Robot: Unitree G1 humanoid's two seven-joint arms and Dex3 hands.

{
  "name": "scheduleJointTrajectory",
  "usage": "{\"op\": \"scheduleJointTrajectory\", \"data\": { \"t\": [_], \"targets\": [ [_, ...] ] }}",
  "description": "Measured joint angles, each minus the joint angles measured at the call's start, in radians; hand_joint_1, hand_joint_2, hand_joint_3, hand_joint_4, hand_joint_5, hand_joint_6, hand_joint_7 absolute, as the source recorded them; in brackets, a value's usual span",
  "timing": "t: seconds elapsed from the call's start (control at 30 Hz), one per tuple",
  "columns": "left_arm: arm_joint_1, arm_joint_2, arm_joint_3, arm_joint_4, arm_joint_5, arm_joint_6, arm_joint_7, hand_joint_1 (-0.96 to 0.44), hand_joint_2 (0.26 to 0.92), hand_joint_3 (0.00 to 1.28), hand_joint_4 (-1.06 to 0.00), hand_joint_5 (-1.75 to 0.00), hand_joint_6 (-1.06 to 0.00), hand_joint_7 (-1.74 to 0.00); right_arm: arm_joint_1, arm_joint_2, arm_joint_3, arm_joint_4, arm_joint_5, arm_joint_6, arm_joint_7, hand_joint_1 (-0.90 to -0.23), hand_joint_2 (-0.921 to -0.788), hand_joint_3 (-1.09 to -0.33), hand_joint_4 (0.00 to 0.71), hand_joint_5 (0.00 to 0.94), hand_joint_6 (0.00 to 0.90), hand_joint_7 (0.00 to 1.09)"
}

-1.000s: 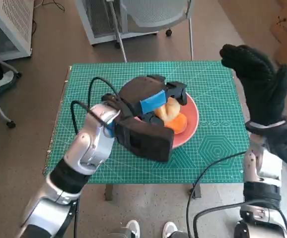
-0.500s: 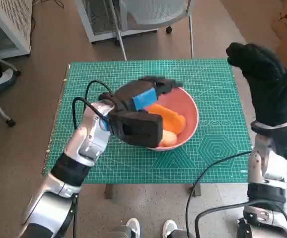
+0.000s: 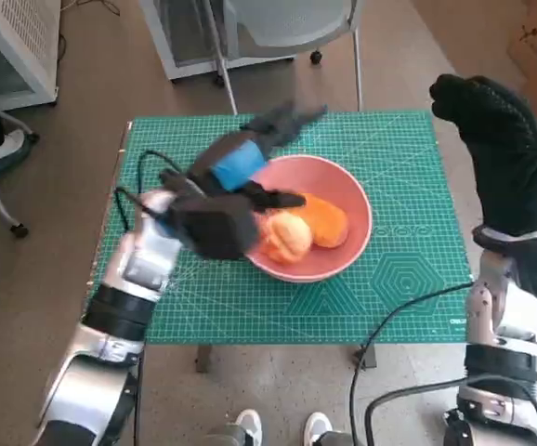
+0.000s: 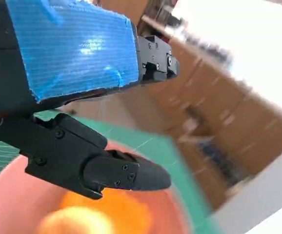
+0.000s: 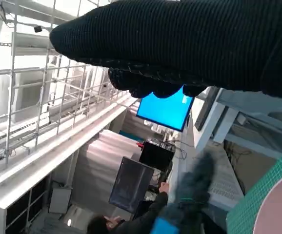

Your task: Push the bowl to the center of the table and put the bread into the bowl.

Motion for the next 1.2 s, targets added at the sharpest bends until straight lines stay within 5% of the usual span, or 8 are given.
{"op": "scheduleJointTrajectory", "data": {
  "t": [0.37, 0.47, 1.2],
  "targets": [
    [0.015, -0.087, 0.228, 0.026, -0.402, -0.060, -0.108, -0.77, 0.921, 0.45, 0.00, 0.00, -0.09, -0.12, -0.052, -0.009, 0.000, 0.012, -0.001, 0.010, -0.004, -0.644, -0.921, -0.722, 0.286, 0.002, 0.421, 0.01],
    [0.032, -0.110, 0.265, 0.002, -0.462, -0.059, -0.109, -0.72, 0.921, 0.43, 0.00, 0.00, -0.03, -0.25, -0.066, -0.012, 0.000, 0.023, -0.002, 0.009, -0.003, -0.645, -0.921, -0.720, 0.287, 0.003, 0.422, 0.01],
    [0.105, -0.117, 0.286, -0.151, -0.493, -0.002, -0.101, -0.66, 0.921, 0.28, -0.02, -0.01, 0.00, -0.36, -0.136, -0.024, 0.004, 0.108, -0.021, -0.002, -0.003, -0.657, -0.921, -0.669, 0.292, 0.002, 0.420, 0.01]
  ]
}}
